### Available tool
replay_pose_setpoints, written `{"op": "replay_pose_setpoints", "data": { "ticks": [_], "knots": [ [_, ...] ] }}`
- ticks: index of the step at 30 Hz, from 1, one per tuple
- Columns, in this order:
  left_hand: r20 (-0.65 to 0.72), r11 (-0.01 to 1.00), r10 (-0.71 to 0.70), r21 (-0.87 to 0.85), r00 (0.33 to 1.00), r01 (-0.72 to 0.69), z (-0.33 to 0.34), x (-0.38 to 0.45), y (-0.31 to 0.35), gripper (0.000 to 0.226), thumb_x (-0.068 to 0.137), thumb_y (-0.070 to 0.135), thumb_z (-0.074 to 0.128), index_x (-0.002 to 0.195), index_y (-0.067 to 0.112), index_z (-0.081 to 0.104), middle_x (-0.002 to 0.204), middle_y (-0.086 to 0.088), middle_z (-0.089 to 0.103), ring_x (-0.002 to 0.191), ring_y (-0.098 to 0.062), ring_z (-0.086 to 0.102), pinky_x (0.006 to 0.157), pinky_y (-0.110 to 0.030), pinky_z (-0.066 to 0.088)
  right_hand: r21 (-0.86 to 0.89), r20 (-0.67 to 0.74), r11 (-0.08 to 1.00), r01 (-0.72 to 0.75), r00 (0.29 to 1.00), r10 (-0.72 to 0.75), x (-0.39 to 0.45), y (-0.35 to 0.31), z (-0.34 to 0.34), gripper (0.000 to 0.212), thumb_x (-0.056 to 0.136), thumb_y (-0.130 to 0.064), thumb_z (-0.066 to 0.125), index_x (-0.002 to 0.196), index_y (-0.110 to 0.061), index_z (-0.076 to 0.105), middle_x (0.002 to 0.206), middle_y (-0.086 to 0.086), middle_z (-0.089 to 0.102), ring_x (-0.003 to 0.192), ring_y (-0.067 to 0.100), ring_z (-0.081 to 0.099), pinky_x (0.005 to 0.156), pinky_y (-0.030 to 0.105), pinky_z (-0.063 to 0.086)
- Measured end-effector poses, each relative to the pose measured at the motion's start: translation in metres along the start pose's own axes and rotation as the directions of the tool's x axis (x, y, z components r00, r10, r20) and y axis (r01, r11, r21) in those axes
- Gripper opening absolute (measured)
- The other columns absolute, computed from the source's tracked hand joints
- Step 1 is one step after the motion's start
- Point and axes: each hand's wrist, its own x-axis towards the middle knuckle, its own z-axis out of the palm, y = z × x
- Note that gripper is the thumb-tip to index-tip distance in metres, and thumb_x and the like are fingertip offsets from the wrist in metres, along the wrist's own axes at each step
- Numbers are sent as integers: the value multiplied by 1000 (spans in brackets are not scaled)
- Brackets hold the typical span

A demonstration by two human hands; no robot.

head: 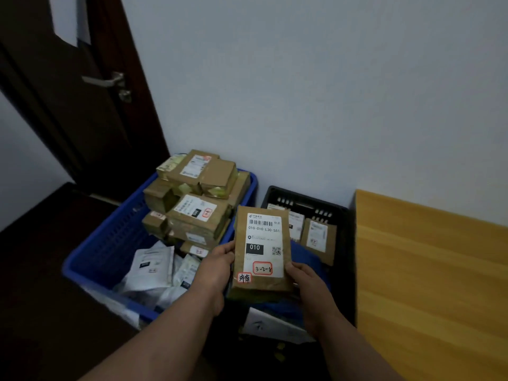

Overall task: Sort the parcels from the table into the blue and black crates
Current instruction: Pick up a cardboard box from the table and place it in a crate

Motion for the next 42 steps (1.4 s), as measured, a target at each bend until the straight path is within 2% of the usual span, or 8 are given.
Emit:
{"op": "replay_pose_setpoints", "data": {
  "ticks": [5,15,21,25,28,34,39,42],
  "knots": [
    [-35,999,-46,-22,998,45,-46,7,4,23,99,19,48,101,23,70,83,-6,76,70,-20,74,48,-25,54,-132,62,986,-100,992,108,9,7,43,17,94,-26,58,108,-19,65,112,9,66,101,29,63,76,39,57],
    [-290,993,-121,-20,949,120,-111,42,23,17,94,11,56,109,10,64,83,-12,75,75,-28,73,59,-30,54,-287,232,938,-193,936,264,53,-5,117,16,92,-19,64,107,-14,63,97,5,70,75,16,71,51,23,52],
    [-398,985,-172,-53,901,164,-159,56,30,14,95,17,56,107,10,61,82,-13,75,72,-28,71,53,-29,51,-468,306,873,-138,901,307,80,-4,171,26,88,-35,64,113,-27,61,111,-5,66,100,13,61,69,25,45],
    [-391,977,-208,-32,897,213,-192,67,29,19,98,15,51,112,7,62,89,-15,74,75,-27,71,51,-29,48,-486,315,863,-138,893,320,92,2,205,24,89,-31,66,112,-28,62,102,-9,68,83,3,65,50,12,47],
    [-366,975,-205,7,907,223,-219,87,37,16,98,15,51,104,9,65,76,-9,75,59,-19,71,43,-24,47,-510,299,852,-121,903,308,109,7,237,34,90,-32,65,122,-21,61,105,-7,67,88,7,66,59,14,50],
    [-283,951,-232,137,931,278,-290,151,59,15,96,14,56,104,7,66,82,-11,75,70,-24,73,49,-27,51,-505,193,842,-191,925,326,139,32,310,31,95,-32,58,124,-22,56,99,-14,60,86,0,58,57,10,43],
    [-256,911,-266,248,929,329,-335,205,70,26,95,10,56,120,8,59,99,-14,72,85,-29,70,66,-35,54,-452,102,848,-277,928,358,159,53,361,42,91,-31,58,131,-19,55,123,1,64,108,16,61,82,25,52],
    [-224,886,-287,306,931,347,-342,225,71,15,94,9,56,107,10,64,87,-12,74,76,-26,71,58,-31,52,-392,53,862,-322,927,370,161,61,370,47,92,-29,59,136,-17,49,129,6,59,111,19,59,83,27,53]
  ]
}}
